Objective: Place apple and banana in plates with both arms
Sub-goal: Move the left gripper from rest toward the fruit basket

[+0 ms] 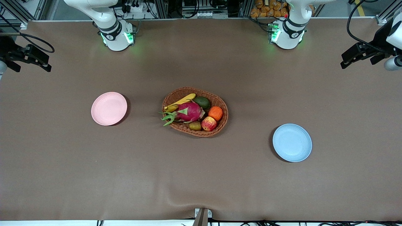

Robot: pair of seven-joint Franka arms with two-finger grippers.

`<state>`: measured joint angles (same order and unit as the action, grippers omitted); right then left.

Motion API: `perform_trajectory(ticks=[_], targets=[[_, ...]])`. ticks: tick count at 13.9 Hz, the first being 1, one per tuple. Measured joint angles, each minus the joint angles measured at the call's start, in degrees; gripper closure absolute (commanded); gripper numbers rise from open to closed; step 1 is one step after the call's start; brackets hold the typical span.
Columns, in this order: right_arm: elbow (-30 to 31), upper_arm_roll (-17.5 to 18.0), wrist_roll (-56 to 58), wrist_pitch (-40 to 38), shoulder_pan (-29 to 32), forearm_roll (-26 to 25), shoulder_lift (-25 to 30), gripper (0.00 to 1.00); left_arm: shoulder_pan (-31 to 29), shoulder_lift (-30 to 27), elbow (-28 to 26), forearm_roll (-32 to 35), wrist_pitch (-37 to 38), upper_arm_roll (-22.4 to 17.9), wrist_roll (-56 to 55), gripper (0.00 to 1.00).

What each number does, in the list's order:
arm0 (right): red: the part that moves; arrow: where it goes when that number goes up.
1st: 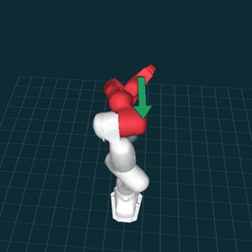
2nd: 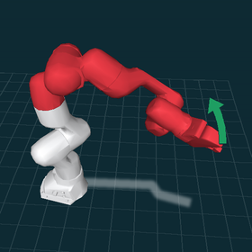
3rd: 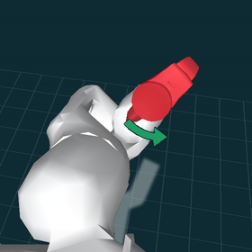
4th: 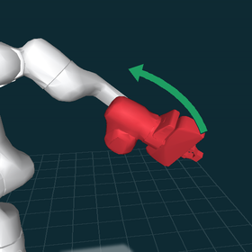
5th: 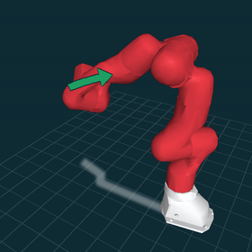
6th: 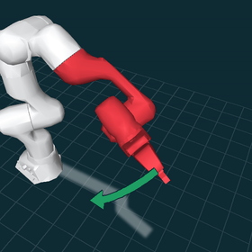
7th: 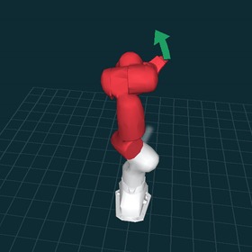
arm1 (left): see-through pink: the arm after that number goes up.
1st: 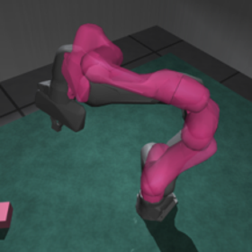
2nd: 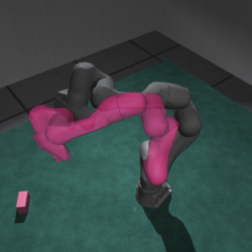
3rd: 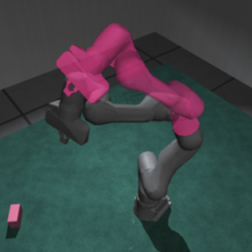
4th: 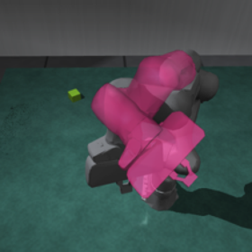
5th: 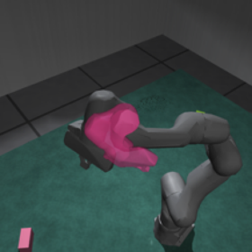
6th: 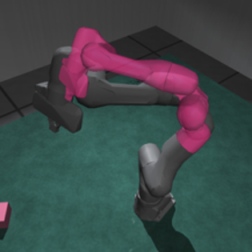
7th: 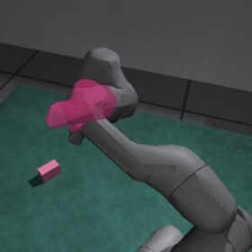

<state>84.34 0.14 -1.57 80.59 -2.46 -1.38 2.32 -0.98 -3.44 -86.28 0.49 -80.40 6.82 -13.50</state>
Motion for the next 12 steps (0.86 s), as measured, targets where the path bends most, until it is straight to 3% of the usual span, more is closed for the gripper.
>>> perform_trajectory(ticks=[12], targets=[[0.0, -0.02, 0.0, -0.16, 0.01, 0.0, 0.0, 0.0, 1.69, 0.85, 0.42, 0.0, -0.01, 1.18, 0.05, 0.0]])
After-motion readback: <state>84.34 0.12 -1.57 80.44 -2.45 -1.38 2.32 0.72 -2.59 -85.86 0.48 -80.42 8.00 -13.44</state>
